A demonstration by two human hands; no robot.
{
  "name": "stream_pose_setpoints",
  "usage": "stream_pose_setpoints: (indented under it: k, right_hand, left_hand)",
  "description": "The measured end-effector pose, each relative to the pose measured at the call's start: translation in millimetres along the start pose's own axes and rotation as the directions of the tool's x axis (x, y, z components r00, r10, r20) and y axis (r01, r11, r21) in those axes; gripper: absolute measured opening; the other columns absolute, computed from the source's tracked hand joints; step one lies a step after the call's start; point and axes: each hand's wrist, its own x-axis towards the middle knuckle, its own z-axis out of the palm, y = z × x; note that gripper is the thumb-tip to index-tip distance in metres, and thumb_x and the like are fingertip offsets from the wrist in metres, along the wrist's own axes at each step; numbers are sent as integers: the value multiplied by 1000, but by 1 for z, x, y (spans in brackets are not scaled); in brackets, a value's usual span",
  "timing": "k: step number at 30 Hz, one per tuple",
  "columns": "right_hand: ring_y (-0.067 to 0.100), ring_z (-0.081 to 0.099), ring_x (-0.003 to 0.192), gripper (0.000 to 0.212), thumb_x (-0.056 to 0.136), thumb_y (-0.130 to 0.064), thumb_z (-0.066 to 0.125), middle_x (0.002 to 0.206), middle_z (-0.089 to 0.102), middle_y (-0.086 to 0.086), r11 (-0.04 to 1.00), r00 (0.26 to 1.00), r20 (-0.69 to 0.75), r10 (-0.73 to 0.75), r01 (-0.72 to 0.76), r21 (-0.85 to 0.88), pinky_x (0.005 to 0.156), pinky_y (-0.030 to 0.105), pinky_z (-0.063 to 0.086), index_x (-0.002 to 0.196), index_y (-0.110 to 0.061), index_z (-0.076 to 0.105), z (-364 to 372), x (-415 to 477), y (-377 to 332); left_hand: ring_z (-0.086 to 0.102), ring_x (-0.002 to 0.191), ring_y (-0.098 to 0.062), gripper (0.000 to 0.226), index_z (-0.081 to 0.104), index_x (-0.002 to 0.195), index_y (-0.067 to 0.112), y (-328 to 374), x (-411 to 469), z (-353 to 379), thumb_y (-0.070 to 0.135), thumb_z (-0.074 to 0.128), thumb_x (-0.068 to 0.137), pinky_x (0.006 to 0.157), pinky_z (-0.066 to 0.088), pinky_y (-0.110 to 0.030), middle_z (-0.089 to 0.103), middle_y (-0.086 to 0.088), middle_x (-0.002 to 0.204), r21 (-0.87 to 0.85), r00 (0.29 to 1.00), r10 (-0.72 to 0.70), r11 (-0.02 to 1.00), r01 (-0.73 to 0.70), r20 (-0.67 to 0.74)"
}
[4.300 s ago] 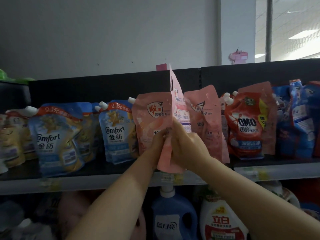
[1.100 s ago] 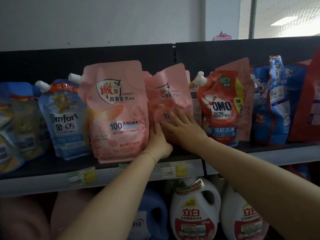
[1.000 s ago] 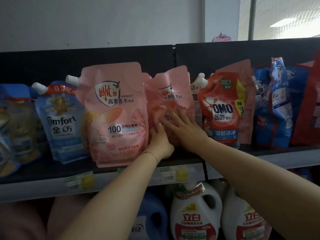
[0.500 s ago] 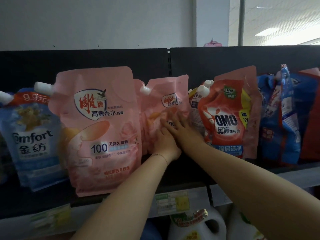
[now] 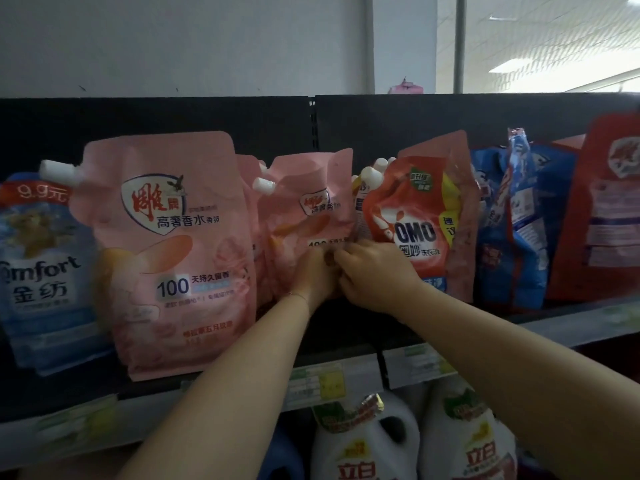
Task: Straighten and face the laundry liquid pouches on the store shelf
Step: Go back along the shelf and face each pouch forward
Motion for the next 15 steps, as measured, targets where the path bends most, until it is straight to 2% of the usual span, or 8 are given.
stream_pose_setpoints:
  k: [2,3,5,8,10,12,13,15]
  right_hand:
    - [24,59,49,15,60,-21,69,60,62,4,1000,998,52,-17,18,-12,41,23,35,66,-10,61,-13,-7,7]
    - [24,59,50,14,64,-24,64,61,62,4,999,996,82,-23,25,-28,43,23,33,66,-11,60,-17,-10,12]
    - [24,62,61,19,79,-30,53,72,65,2,995,985,175,13,5,-97,52,26,33,75,-12,60,-28,-16,19]
    - [21,61,73,28,88,-37,42,82,63,-2,988,962,261,77,-38,-152,60,27,35,85,-16,60,-36,-28,36]
    - [21,58,63,31,82,-37,39,73,64,-1,989,962,250,106,-77,-125,61,29,44,74,-15,59,-37,-36,46]
    - [21,56,57,34,77,-37,36,66,63,0,983,955,254,154,-122,-134,60,32,49,67,-15,59,-36,-41,52]
    - [20,57,58,36,77,-37,35,68,64,0,980,950,265,166,-127,-155,61,32,49,69,-15,62,-35,-43,54]
    - [19,59,66,35,81,-37,35,77,65,-2,979,949,275,157,-112,-172,67,34,50,78,-18,65,-35,-43,54]
  left_hand:
    - [46,72,-4,25,57,80,25,12,-2,12,2,54,89,68,40,-16,51,11,78,-81,999,-14,997,18,47]
    - [41,68,-6,32,50,71,27,19,-3,17,1,51,89,62,37,-16,46,9,71,-129,998,-26,991,33,52]
    - [43,70,-11,25,51,68,19,24,3,31,2,50,86,62,38,-23,50,-1,67,-101,1000,22,995,-22,1]
    - [54,77,-10,5,59,81,13,34,2,46,8,62,80,65,41,-22,64,-7,88,-93,996,54,995,-48,69]
    - [56,87,-18,16,59,89,7,38,2,56,14,66,77,72,40,-23,60,-14,106,-89,999,45,995,-42,29]
    - [52,107,-28,34,57,105,1,42,2,64,20,66,78,90,42,-31,48,-16,126,-63,1000,14,998,-16,-28]
    - [49,113,-31,37,57,109,2,44,1,68,21,65,79,97,42,-36,44,-15,131,-57,999,16,998,-19,-42]
    - [50,111,-33,21,58,99,7,44,1,72,17,62,82,97,43,-41,46,-14,125,-95,997,37,994,-44,-72]
